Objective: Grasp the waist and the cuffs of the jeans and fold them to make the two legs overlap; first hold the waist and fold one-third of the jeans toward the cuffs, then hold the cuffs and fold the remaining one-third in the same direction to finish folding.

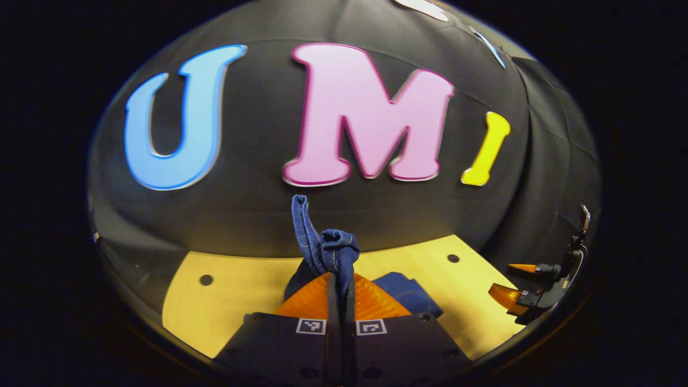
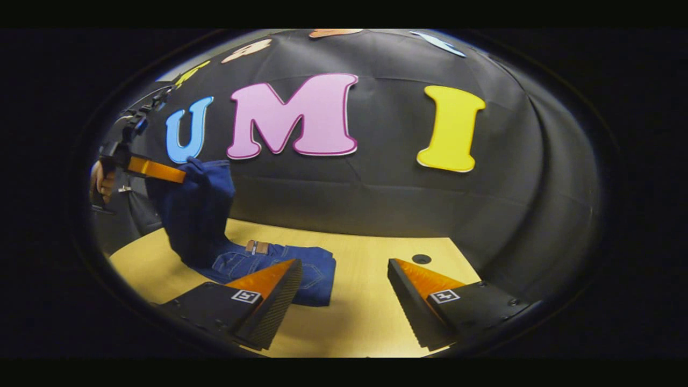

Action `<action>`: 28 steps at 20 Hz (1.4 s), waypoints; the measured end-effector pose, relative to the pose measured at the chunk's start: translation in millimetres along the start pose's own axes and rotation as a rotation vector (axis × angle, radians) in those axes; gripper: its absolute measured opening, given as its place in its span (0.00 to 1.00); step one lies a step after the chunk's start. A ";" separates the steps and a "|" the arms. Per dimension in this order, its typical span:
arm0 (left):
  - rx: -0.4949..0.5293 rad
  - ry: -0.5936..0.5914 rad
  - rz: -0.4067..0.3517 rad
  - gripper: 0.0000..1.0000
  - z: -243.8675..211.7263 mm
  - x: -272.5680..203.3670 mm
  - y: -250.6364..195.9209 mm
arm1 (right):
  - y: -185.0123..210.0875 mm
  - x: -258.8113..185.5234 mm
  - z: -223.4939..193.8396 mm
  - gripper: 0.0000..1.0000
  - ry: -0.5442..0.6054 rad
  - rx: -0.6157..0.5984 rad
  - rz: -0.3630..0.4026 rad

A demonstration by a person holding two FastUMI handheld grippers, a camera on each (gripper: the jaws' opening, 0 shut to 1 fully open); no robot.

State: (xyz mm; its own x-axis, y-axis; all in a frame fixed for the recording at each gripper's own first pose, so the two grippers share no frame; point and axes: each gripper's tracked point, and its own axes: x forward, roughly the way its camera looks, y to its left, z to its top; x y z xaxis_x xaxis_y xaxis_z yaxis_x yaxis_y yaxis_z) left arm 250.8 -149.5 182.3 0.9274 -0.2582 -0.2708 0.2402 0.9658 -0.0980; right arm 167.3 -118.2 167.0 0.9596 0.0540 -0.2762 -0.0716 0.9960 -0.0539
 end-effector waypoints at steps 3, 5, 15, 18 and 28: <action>0.021 0.057 -0.095 0.06 -19.1 38.7 -60.7 | -32.9 -22.1 -9.8 0.97 0.007 -0.038 -0.050; 0.038 0.103 -0.135 0.06 -41.1 63.9 -91.7 | -42.7 -37.1 -20.5 0.95 0.022 -0.010 -0.068; 0.074 0.278 -0.143 0.21 -140.8 110.7 -142.2 | -70.4 -107.5 -48.6 0.97 0.049 0.083 -0.175; 0.055 0.196 -0.160 0.75 -125.1 80.8 -141.5 | -65.1 -128.8 -35.3 0.99 0.025 0.072 -0.192; 0.076 -0.216 0.031 0.99 -24.1 -185.8 -45.9 | 41.8 -226.5 58.3 0.97 -0.100 0.035 -0.131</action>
State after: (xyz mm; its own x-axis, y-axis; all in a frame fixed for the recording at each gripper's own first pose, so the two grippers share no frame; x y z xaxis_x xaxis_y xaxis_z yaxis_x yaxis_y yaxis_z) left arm 60.5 -146.5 214.1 0.9725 -0.2247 -0.0605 0.2240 0.9744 -0.0187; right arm -37.1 -84.6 283.2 0.9824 -0.0717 -0.1724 0.0642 0.9967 -0.0490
